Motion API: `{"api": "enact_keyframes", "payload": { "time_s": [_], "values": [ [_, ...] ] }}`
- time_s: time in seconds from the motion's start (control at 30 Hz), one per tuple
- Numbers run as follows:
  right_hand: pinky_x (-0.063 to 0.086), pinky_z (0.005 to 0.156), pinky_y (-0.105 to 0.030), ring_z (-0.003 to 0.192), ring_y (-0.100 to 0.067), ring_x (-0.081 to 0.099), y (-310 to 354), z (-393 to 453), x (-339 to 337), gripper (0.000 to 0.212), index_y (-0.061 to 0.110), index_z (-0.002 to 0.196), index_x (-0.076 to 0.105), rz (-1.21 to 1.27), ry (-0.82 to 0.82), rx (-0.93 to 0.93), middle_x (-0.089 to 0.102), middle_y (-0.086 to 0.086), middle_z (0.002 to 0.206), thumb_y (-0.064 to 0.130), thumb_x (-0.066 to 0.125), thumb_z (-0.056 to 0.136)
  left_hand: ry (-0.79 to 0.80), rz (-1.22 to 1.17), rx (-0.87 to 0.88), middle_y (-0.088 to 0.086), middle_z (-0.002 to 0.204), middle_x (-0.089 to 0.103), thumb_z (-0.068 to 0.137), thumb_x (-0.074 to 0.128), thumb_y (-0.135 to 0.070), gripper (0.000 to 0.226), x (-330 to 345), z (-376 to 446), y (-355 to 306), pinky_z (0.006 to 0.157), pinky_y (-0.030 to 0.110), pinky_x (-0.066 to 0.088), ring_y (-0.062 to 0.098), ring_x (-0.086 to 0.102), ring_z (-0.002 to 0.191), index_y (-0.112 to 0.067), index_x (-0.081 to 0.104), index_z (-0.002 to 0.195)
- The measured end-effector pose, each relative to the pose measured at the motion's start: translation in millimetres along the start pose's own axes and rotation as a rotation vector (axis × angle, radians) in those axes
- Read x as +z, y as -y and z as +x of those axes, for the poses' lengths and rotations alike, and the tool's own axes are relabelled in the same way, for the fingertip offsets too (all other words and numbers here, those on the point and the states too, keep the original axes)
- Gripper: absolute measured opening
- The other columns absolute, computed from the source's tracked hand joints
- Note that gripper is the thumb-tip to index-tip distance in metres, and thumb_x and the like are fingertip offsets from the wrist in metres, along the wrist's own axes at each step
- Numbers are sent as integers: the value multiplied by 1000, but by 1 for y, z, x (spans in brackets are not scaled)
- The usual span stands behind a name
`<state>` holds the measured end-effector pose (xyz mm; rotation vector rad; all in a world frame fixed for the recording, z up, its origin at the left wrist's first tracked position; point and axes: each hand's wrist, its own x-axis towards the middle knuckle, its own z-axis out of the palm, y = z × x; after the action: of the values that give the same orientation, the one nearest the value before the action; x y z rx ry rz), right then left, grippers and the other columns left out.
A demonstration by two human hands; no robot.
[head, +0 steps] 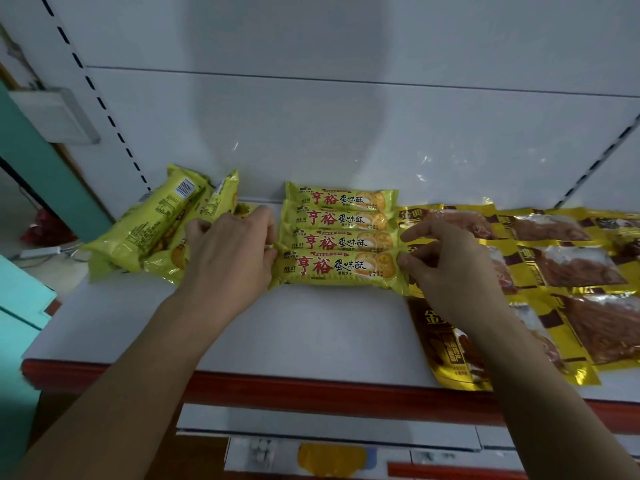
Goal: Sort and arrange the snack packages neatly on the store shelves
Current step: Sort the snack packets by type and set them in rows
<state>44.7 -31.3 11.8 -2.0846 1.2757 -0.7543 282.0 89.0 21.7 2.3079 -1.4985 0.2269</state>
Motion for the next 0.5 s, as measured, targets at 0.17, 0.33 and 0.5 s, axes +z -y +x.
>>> {"api": "enact_keyframes", "payload": {
  "time_s": [0.17,0.33,0.5],
  "values": [
    [38,54,-12,72,-2,63,0,3,2,21,30,103,63,-62,35,-6,70,6,81,18,75,89,65,49,17,-10,84,63,92,67,-28,22,5,4,2,92,45,29,18,58,97,-33,45,92],
    [39,55,-15,75,-4,63,-1,6,4,21,31,100,63,-69,38,-11,69,5,83,18,75,89,58,36,30,-12,83,67,91,67,-26,23,11,9,6,95,49,30,19,59,99,-32,46,98],
    [40,52,-13,73,-2,62,-2,8,6,19,30,100,63,-86,29,-10,67,8,83,18,74,89,40,43,47,-11,82,68,90,66,-26,20,15,14,7,94,48,30,18,60,99,-33,49,98]
  ]
}}
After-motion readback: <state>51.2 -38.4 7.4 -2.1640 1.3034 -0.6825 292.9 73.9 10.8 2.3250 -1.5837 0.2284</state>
